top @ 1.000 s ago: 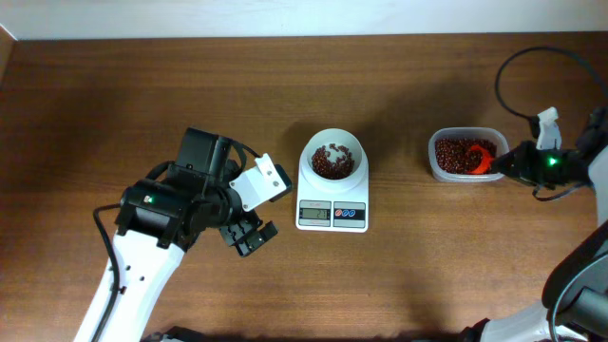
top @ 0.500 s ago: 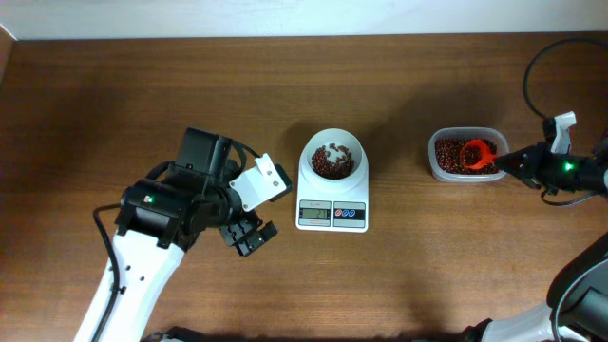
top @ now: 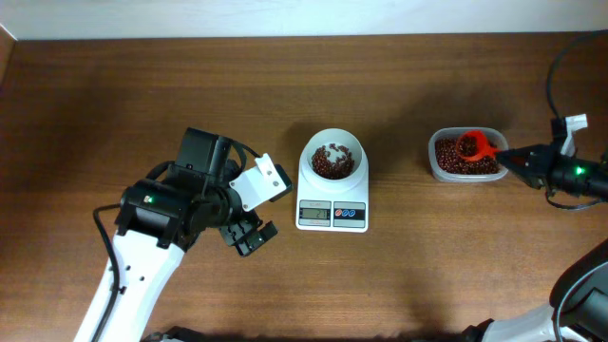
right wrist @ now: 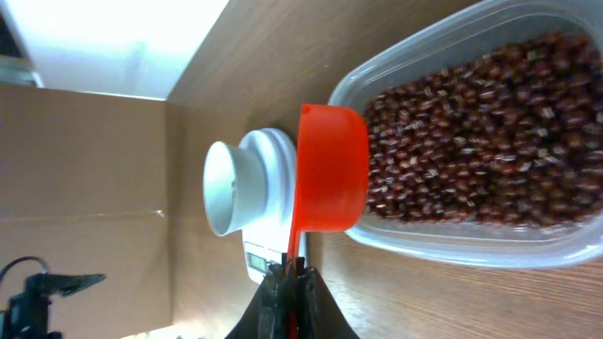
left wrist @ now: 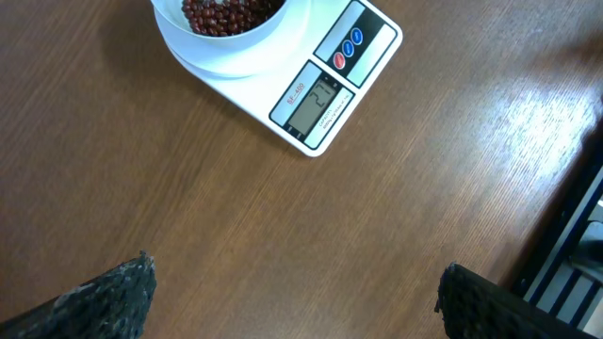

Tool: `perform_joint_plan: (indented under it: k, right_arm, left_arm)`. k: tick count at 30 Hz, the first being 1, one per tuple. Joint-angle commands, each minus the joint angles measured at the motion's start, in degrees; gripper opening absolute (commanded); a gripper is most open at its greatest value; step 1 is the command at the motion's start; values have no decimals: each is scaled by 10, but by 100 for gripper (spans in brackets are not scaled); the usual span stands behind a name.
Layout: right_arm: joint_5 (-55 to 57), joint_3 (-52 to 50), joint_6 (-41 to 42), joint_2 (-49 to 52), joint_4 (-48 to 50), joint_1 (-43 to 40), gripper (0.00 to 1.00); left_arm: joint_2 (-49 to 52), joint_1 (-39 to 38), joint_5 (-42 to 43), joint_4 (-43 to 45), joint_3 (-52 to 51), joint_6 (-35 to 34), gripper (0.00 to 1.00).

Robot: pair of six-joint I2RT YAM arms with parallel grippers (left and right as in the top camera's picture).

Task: Scoop and weigh 50g on scale
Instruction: 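Scoop beans from the tub again with the right gripper, then carry the scoop over the bowl and pour beans in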

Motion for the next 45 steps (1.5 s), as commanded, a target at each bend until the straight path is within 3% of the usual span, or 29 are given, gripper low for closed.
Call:
perform_joint_plan:
  k: [1,5,14,18,20,22,30,33,39,44,45]
  right_arm:
    - [-59,-2,-23,2,-14,2,4]
    - [-68,-2,-23,2,-30,51,4]
    - [-119,-2,-20,2,1,255,4]
    - [-114,-2,26,2,79,327,4]
    - [-70,-2,88,3,142,361,4]
    - [-48,-2,90,3,178,384,4]
    - [99,-2,71,3,216,399,4]
    - [99,-2,7,3,219,400,4]
    - [110,-2,-42,3,216,432,4]
    - [153,-2,-25,3,225,432,4]
    - [99,-2,-85,3,214,432,4]
  left_arm:
    - [-2,3,0,1,5,9,99]
    - [-2,3,0,1,5,9,99]
    - [-2,3,0,1,5,9,99]
    - [-2,3,0,1,5,9,99]
    - [-2,3,0,1,5,9,99]
    - [-2,3,0,1,5,9,99]
    - [-2,3,-1,1,5,9,99]
    - [-2,3,-1,1,5,9,99]
    - [-2,3,0,1,5,9,99]
    - [-2,3,0,1,5,9,99]
    - [-2,3,0,1,5,9,99]
